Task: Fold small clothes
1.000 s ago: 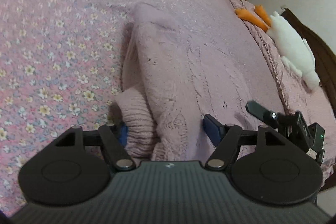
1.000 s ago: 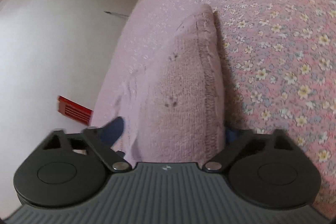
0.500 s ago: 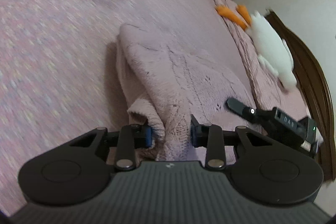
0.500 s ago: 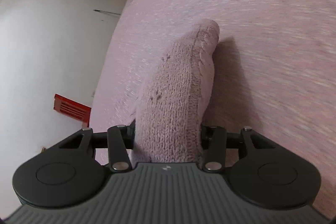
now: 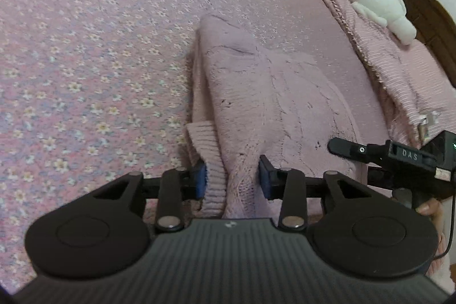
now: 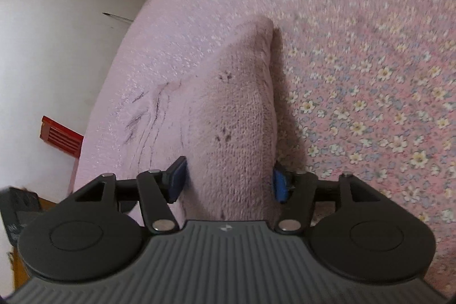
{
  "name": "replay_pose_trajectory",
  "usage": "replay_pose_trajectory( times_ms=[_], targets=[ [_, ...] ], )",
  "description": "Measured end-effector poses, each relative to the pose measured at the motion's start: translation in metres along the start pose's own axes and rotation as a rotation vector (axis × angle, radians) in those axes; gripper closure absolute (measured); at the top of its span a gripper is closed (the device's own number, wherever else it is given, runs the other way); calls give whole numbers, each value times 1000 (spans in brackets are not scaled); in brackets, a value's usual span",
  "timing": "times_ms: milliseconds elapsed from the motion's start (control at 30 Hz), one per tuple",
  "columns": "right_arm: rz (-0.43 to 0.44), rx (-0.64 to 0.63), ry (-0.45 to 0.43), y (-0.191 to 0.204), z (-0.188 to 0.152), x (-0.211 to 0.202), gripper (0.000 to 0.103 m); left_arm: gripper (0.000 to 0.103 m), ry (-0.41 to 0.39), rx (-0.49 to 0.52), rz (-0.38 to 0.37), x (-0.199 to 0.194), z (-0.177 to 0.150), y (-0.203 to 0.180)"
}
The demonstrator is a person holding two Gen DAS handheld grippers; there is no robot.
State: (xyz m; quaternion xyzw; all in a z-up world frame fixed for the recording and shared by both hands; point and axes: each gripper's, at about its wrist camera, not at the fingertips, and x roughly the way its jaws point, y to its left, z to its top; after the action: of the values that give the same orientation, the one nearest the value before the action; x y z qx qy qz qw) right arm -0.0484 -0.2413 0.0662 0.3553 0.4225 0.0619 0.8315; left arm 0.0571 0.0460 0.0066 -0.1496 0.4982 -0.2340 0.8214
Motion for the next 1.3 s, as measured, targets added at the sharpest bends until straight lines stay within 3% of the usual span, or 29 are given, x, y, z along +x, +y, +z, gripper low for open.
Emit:
replay_pose_trajectory(
  times_ms=[167,467,633,700,800,967,1033,1300],
  targets=[
    [-51,-95,-69,3,-9,-26,33,57,-35,57,77,-14,-9,-13],
    [-173,-303,-119,23,-49,-62,15,58,-125,186,219,-49,-39,-44],
    [-252,-368,-151,23,-78,-65,3,41,-132,213,314,-48,-68,-57],
    [-291,-399,-162,21,-90,-62,1,38,-131,223,367,-42,-80,-58],
    [-343,-430,-157,17,-103,-50,0,38,-110,242,410,-26,-94,-61],
    [-350,-414,-116,9,-115,-32,0,37,-84,237,460,-5,-110,-64],
    [-361,-385,-94,6,-118,-25,0,25,-83,259,495,1,-115,-67],
    [-441,-441,-110,12,-129,-10,0,20,-85,257,559,9,-121,-72]
  ],
)
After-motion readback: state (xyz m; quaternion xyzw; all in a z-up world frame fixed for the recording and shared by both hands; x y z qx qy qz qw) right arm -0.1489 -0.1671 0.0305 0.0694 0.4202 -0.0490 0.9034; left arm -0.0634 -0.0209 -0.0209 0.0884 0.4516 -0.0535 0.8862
